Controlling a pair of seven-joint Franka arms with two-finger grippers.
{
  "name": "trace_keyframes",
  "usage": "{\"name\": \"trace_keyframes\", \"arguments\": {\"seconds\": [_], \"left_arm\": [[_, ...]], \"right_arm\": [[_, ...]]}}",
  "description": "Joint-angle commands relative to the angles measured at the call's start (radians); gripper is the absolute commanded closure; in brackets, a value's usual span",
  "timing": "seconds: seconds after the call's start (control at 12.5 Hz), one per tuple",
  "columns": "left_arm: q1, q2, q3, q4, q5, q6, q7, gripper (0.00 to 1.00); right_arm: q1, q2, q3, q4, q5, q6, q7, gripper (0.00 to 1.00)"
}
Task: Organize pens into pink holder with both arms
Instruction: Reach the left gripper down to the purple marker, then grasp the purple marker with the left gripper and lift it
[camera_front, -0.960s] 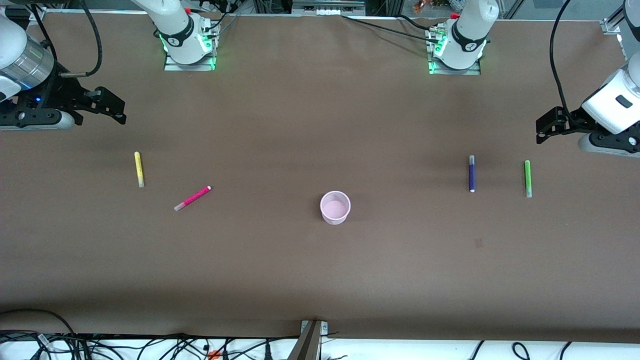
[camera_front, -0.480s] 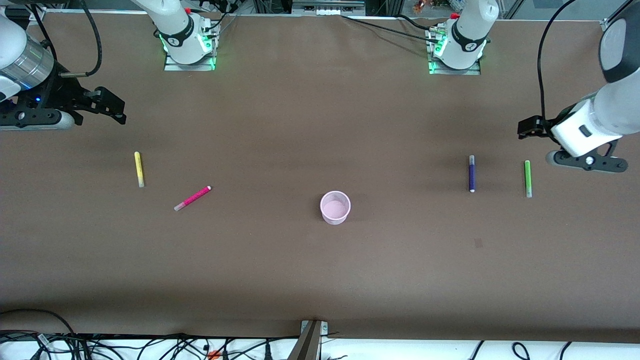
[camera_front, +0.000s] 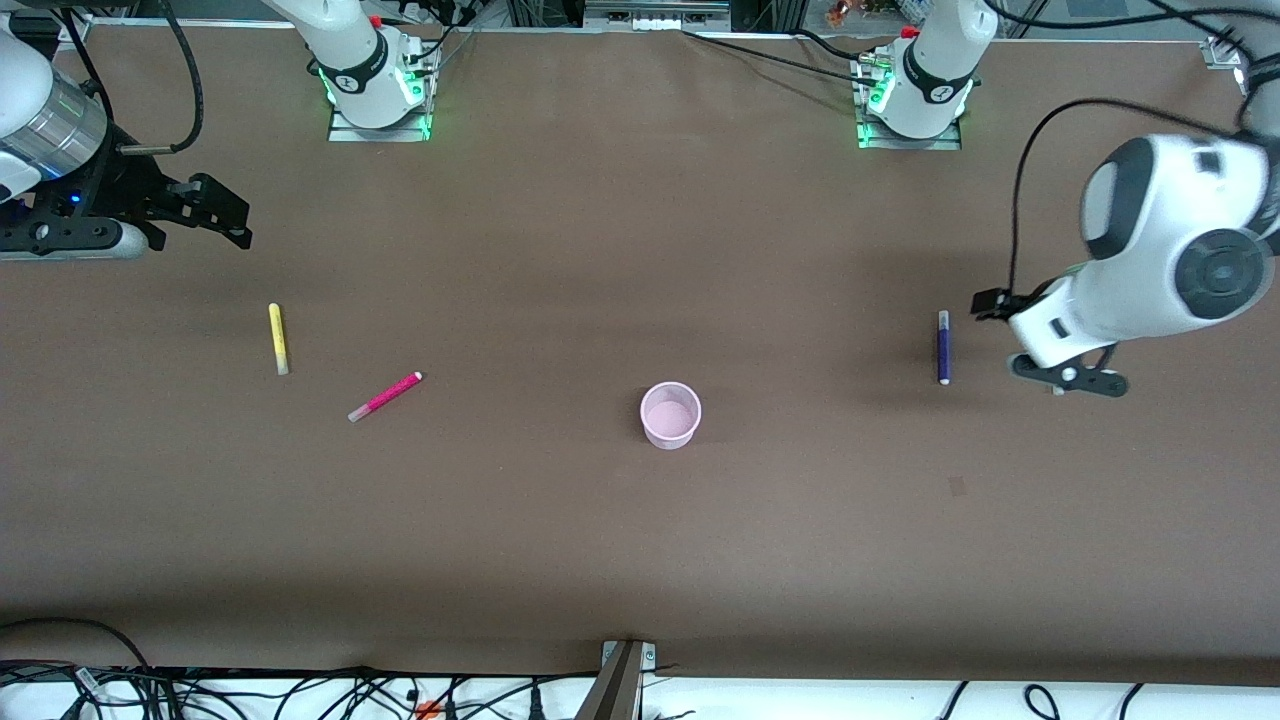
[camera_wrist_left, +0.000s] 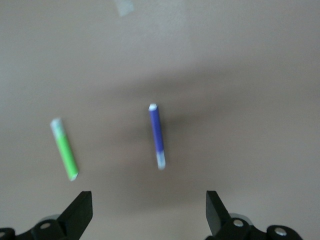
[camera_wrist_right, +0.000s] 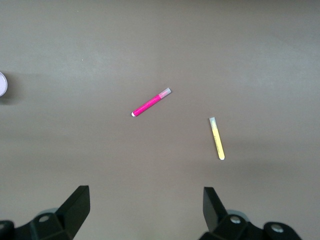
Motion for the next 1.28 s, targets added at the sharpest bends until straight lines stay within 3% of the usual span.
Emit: {"name": "trace_keyframes", "arguments": {"seconds": [0.0, 0.32, 0.56, 0.8, 1.04, 1.12, 1.2], "left_arm": [[0.002, 0.057, -0.002, -0.134, 0.016, 0.277, 0.017, 0.00], [0.004, 0.166, -0.002, -0.216, 0.018, 0.469, 0.017, 0.00], [0.004, 0.225, -0.002, -0.207, 0.016, 0.498, 0.017, 0.01], [0.008, 0.239, 0.004, -0.204, 0.016, 0.499, 0.010, 0.39], [0.027, 0.260, 0.007, -0.204, 0.016, 0.520, 0.007, 0.43], [0.027, 0.262, 0.007, -0.204, 0.016, 0.528, 0.008, 0.51], [0.027, 0.260, 0.007, -0.204, 0.016, 0.528, 0.017, 0.67]], "right_arm": [[-0.012, 0.004, 0.006, 0.014, 0.006, 0.000, -0.004, 0.00], [-0.012, 0.004, 0.006, 0.014, 0.006, -0.006, -0.005, 0.00], [-0.011, 0.004, 0.007, 0.014, 0.006, 0.000, -0.005, 0.00], [-0.010, 0.004, 0.007, 0.014, 0.006, 0.008, -0.005, 0.00], [-0.009, 0.004, 0.007, 0.014, 0.006, 0.008, -0.005, 0.00], [-0.009, 0.004, 0.007, 0.014, 0.006, 0.008, -0.005, 0.00], [-0.009, 0.004, 0.007, 0.014, 0.006, 0.009, -0.005, 0.00]]}}
